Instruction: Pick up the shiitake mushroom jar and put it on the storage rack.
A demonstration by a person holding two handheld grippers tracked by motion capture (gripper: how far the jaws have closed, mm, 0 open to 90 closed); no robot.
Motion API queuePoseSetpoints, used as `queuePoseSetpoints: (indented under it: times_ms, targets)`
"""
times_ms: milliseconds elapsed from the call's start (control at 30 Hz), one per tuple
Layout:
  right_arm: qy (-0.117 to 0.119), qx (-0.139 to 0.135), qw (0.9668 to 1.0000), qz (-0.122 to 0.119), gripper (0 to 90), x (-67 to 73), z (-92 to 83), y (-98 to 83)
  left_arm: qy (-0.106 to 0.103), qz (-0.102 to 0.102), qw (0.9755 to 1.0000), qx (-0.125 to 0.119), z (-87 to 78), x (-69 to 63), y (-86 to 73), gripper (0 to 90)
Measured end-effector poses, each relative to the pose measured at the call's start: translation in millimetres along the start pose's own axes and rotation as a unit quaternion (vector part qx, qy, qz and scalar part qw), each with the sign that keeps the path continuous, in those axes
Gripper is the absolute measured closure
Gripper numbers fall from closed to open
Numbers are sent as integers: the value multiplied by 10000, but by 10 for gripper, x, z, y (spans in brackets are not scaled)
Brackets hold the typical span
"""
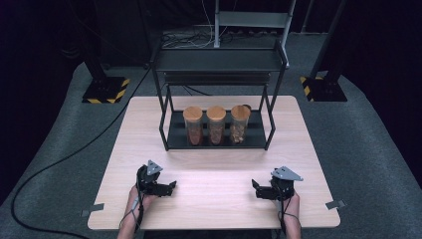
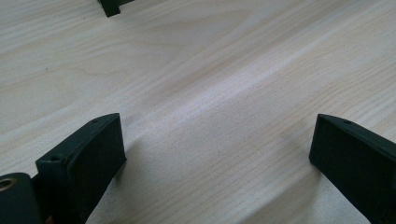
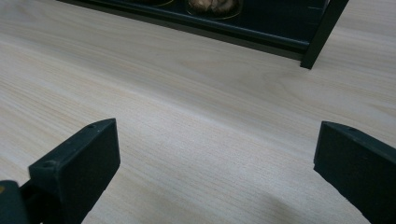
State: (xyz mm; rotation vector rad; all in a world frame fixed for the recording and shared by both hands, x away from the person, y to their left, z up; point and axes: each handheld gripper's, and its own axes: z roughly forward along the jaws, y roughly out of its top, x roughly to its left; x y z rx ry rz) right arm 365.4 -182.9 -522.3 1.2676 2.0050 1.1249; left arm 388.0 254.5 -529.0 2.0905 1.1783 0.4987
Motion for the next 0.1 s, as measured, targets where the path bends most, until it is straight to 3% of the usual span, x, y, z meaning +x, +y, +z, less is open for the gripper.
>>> queuePoseSetpoints:
  times_ms: [100]
  targets:
    - [-18, -1, 10000, -64, 0, 16, -1, 0, -10, 20, 10000, 1, 0, 0, 0, 28]
